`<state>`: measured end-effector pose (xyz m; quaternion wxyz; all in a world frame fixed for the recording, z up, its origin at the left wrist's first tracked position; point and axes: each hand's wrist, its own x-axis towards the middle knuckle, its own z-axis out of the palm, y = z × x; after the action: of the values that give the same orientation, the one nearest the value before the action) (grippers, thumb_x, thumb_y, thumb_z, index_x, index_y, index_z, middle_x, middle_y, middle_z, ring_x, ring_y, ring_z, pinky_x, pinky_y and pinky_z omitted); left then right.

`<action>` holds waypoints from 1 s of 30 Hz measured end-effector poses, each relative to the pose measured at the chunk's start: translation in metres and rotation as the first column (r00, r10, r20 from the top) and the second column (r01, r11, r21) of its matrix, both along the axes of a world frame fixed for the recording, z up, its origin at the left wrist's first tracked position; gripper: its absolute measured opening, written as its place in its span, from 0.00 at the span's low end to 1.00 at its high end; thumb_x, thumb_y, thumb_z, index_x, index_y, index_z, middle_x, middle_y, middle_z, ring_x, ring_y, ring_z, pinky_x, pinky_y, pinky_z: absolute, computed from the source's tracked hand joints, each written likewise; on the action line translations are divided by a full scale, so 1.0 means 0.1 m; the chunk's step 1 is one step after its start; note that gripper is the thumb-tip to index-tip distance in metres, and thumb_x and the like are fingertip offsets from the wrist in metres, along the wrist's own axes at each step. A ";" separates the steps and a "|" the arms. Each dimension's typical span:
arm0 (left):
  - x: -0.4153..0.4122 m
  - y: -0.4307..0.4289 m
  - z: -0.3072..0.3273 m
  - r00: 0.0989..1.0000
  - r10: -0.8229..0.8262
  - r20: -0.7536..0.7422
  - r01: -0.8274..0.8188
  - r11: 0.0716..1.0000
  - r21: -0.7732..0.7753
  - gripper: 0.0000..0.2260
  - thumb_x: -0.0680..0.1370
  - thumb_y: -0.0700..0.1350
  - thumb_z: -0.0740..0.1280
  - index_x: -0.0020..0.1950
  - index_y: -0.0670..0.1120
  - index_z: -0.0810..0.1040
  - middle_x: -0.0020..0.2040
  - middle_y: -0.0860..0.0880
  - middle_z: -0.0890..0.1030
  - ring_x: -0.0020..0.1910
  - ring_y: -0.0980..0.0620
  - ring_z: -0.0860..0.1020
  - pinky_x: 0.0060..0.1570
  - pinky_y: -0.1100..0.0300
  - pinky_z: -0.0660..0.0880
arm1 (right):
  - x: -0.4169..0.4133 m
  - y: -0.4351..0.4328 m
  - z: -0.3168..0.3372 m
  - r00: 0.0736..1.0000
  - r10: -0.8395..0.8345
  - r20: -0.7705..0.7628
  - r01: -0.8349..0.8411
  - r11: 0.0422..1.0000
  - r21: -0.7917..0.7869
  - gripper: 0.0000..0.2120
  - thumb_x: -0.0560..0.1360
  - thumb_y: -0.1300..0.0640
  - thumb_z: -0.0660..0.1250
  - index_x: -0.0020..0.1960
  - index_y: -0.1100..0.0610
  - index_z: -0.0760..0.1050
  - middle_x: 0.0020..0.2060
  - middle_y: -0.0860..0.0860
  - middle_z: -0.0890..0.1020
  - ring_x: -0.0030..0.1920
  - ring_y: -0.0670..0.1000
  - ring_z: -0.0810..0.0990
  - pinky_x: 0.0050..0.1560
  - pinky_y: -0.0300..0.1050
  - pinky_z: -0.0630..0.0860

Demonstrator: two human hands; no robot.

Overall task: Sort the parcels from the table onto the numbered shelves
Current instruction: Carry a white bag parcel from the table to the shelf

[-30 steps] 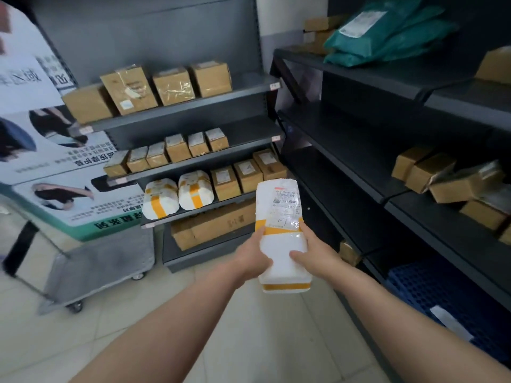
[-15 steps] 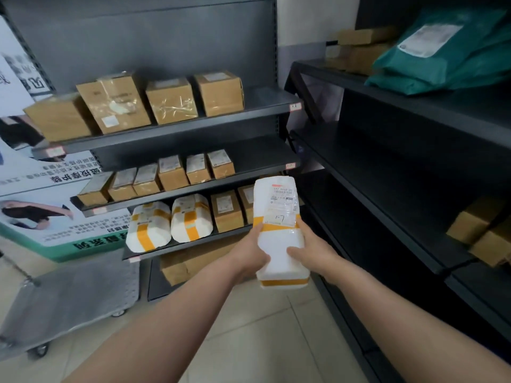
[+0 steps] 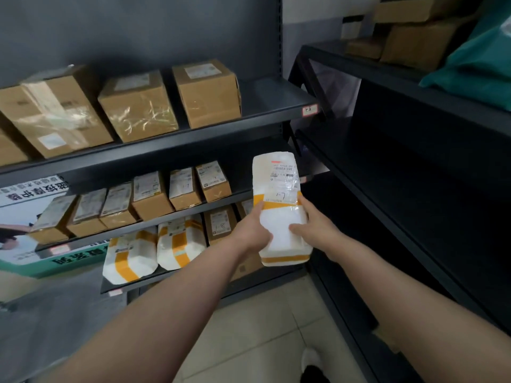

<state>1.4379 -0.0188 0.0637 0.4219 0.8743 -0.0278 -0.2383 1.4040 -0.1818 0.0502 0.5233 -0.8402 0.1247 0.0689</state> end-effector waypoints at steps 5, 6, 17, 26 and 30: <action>0.61 -0.21 0.08 0.999 0.032 0.032 -0.034 0.998 0.056 0.39 0.77 0.39 0.66 0.79 0.59 0.48 0.69 0.46 0.68 0.62 0.45 0.72 0.63 0.45 0.72 | 0.70 -0.24 0.00 0.999 0.036 0.002 -0.036 0.999 0.030 0.38 0.74 0.57 0.67 0.75 0.35 0.51 0.62 0.46 0.75 0.56 0.51 0.77 0.57 0.55 0.77; 0.75 -0.27 0.09 0.998 0.041 0.042 -0.044 0.996 0.071 0.39 0.76 0.39 0.67 0.79 0.59 0.48 0.69 0.46 0.68 0.63 0.44 0.72 0.63 0.45 0.73 | 0.85 -0.30 0.00 0.999 0.040 0.002 -0.040 0.999 0.027 0.38 0.75 0.56 0.67 0.75 0.36 0.50 0.62 0.47 0.75 0.56 0.51 0.77 0.56 0.54 0.77; 1.85 -1.03 -0.23 0.967 0.007 0.254 -0.046 0.988 0.149 0.34 0.76 0.45 0.70 0.78 0.49 0.56 0.73 0.46 0.67 0.67 0.47 0.70 0.60 0.57 0.71 | 2.04 -0.95 -0.27 0.969 0.184 0.164 -0.114 0.924 -0.364 0.21 0.79 0.51 0.62 0.72 0.50 0.68 0.77 0.50 0.56 0.73 0.51 0.62 0.67 0.44 0.63; 2.19 -1.19 -0.32 0.952 -0.027 0.305 -0.038 0.978 0.205 0.33 0.81 0.47 0.63 0.80 0.48 0.47 0.77 0.43 0.59 0.72 0.44 0.66 0.68 0.49 0.68 | 2.44 -1.04 -0.29 0.951 0.280 0.134 -0.147 0.786 -0.601 0.21 0.83 0.50 0.53 0.75 0.48 0.61 0.78 0.50 0.53 0.71 0.56 0.64 0.65 0.54 0.68; 2.19 -1.17 -0.32 0.955 -0.029 0.297 -0.032 0.980 0.197 0.34 0.81 0.46 0.63 0.80 0.50 0.46 0.77 0.45 0.58 0.70 0.46 0.67 0.67 0.51 0.69 | 2.46 -1.04 -0.27 0.951 0.289 0.109 -0.166 0.777 -0.607 0.21 0.83 0.51 0.53 0.75 0.48 0.60 0.78 0.50 0.53 0.72 0.57 0.63 0.66 0.54 0.67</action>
<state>1.6565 -0.1361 0.0312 0.3231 0.9382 -0.0664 -0.1051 1.6499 -0.2860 0.0231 0.2331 -0.9723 -0.0151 0.0067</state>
